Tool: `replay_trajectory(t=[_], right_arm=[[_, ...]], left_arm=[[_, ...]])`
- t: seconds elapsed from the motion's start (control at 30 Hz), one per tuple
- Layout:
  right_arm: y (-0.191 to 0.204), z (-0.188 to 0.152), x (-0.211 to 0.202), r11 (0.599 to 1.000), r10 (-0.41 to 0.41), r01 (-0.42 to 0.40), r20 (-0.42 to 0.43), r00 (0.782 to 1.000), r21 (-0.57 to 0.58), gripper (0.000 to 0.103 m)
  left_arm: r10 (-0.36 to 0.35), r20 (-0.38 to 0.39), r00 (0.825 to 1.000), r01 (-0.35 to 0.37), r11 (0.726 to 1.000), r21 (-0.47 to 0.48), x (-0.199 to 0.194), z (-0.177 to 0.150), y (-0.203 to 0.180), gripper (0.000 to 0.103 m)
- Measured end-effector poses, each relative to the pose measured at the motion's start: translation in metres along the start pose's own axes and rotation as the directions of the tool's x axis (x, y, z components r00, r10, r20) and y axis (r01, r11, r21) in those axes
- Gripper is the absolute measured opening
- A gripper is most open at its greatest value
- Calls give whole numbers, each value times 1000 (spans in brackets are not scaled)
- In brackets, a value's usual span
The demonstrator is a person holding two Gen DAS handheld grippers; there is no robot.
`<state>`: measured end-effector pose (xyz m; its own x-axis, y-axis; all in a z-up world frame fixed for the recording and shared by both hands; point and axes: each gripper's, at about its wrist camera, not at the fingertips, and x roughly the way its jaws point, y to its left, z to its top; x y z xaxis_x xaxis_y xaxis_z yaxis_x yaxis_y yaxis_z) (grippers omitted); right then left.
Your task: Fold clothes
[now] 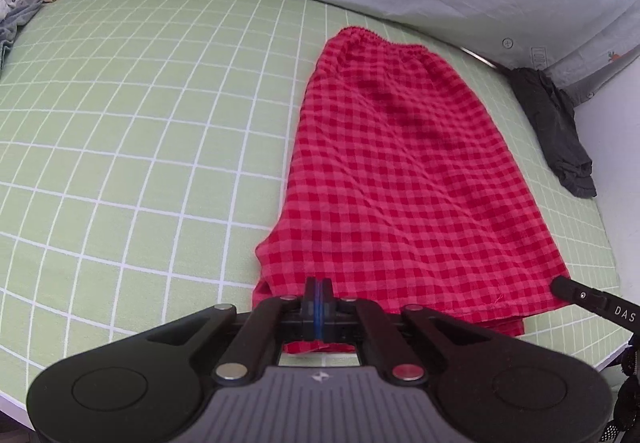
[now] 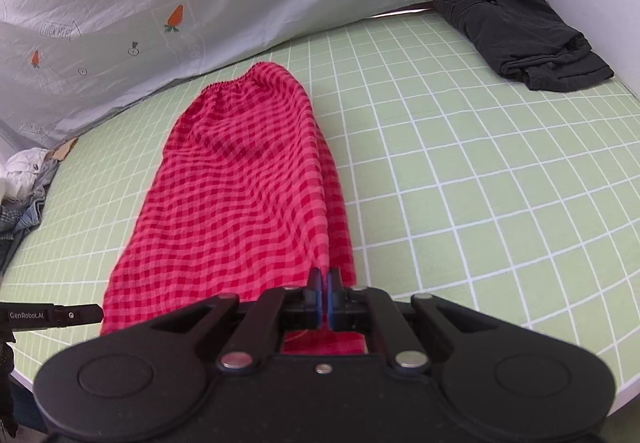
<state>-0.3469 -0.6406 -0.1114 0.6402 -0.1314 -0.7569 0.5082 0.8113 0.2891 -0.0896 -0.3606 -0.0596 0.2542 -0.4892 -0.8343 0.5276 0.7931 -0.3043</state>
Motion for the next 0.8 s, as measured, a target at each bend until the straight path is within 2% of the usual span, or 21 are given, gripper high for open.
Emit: replay_trajectory(t=[0.1,0.17,0.2,0.27,0.33,0.4,0.43,0.6,0.8], right_arm=[[-5,-9,-1,999,-2,4,-32,999,48,3],[-12,-17,11,996,-24,31,-84,996,79,3],[-14,-21,19,995,-46,56,-116,992,88,5],[-18,-25,30,991,-78,94,-153,985,96,13],[-17,-25,33,990,-89,103,-141,986,92,33],[-14,-20,34,992,-91,99,-113,989,75,47],[-11,-18,38,993,-97,104,-118,988,54,51],[3,-18,58,992,-127,124,-158,979,-29,53],[15,-22,62,984,-161,146,-157,974,-104,58]], left_arm=[[47,4,999,-47,998,-28,-3,2,14,0],[93,-40,995,-95,995,-42,10,-2,24,0],[95,-78,992,-98,994,-40,18,-2,27,0],[91,-110,990,-96,994,-41,26,-3,28,13],[86,-116,990,-89,996,-18,29,-3,25,45],[82,-109,991,-83,997,-1,31,-2,20,57],[80,-110,991,-80,997,4,34,-1,18,61],[93,-139,986,-86,995,57,50,-3,7,61],[130,-139,982,-108,982,155,60,-11,-8,61]])
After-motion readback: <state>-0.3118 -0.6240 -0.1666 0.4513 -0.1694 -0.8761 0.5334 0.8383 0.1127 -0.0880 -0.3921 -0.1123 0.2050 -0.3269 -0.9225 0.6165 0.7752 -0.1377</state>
